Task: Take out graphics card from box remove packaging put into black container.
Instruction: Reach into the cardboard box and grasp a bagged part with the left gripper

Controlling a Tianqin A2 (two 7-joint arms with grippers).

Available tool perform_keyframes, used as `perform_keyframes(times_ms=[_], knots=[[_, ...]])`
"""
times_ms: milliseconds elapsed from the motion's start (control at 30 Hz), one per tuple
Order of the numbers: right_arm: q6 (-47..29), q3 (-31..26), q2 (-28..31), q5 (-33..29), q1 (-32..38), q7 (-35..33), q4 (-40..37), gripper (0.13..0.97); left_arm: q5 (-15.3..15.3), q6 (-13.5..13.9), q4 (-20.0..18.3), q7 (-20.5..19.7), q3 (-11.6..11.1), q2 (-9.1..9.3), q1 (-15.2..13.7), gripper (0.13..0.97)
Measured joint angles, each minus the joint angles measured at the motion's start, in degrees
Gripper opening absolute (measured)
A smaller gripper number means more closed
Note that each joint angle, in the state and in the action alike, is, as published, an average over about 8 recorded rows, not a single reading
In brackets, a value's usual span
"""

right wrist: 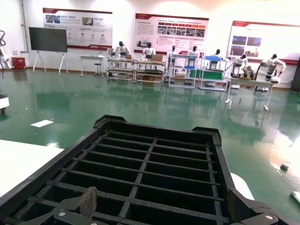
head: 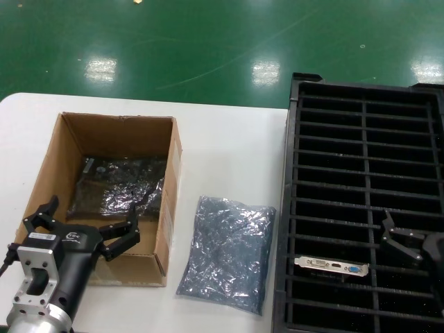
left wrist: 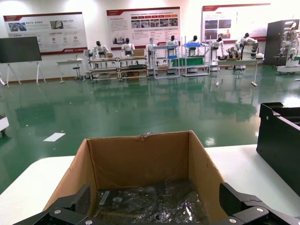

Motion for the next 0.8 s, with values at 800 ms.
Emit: perform_keyframes(times_ms=[800], knots=[[0.00, 0.00, 0.00, 0.00, 0.00, 0.00, 0.00, 0.966, 3.09, 3.38, 1.51, -3.74, 8.17, -18.71, -7.80, 0.966]])
